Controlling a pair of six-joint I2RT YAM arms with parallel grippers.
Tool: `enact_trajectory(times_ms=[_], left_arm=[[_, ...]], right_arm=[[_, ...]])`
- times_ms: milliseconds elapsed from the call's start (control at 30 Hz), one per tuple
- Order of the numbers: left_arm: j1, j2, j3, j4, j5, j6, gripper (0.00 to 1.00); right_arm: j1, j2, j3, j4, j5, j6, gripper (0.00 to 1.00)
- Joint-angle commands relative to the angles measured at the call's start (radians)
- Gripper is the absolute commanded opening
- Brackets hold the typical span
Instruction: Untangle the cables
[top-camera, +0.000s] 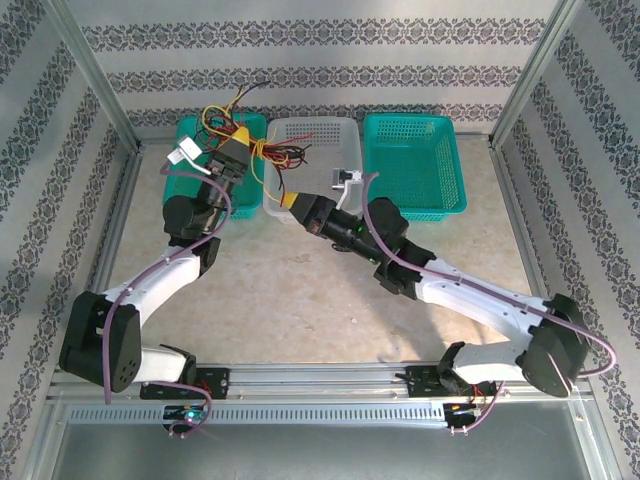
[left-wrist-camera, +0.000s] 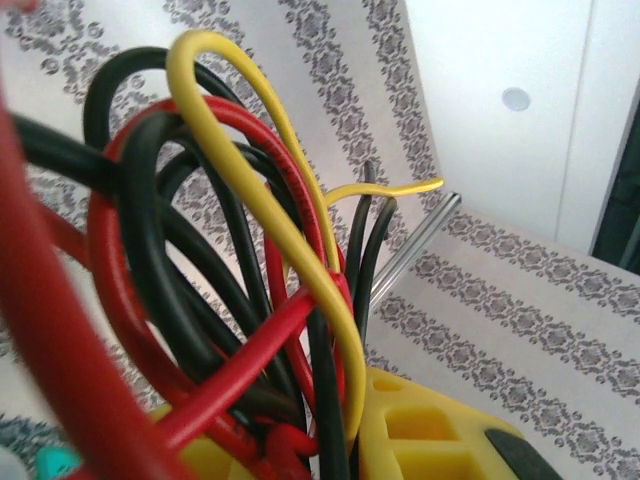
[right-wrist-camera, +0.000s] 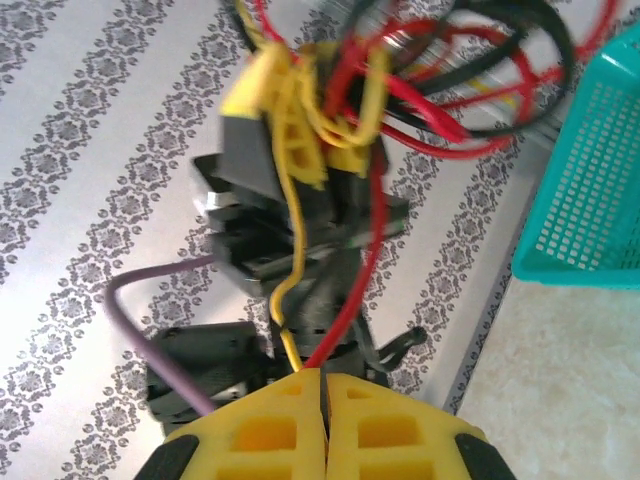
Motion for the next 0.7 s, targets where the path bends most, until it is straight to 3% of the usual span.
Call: enact_trajectory(times_ms=[0,167,333,500,567,667], left_arm=[[0.014,-0.035,-0.047,0.002,-0.009,0.017,0.0],[0.016,-0.069,-0.105,0.002,0.018,0.012,0.0],[0.027,-0.096,-0.134,0.009,0.082,-0.021,0.0],[0.032,-0.008,-0.086,0.185,0.363,-0.215,0.0],[0.031,0.001,-0.074,0.201,0.428,-0.294,0.0],[0.023,-0.054,-0.056,0.191,0.501,-0.296,0.0]], right_arm=[[0.009,-0.086,0.128,-0.137,0.046,-0.144,0.0],[-0.048,-0.096,0.325,-0.353,0.071,-0.246,0.0],[-0.185,-0.054,0.502,-0.497,0.01,-0.259,0.0],[-0.359,0.053,0.673,-0.625,-0.113,-0.218,0.0],[-0.433,0.104,0.719,-0.641,-0.175,-0.196,0.0],[-0.531,0.193,0.776,-0.641,-0.271,-0.161,0.0]])
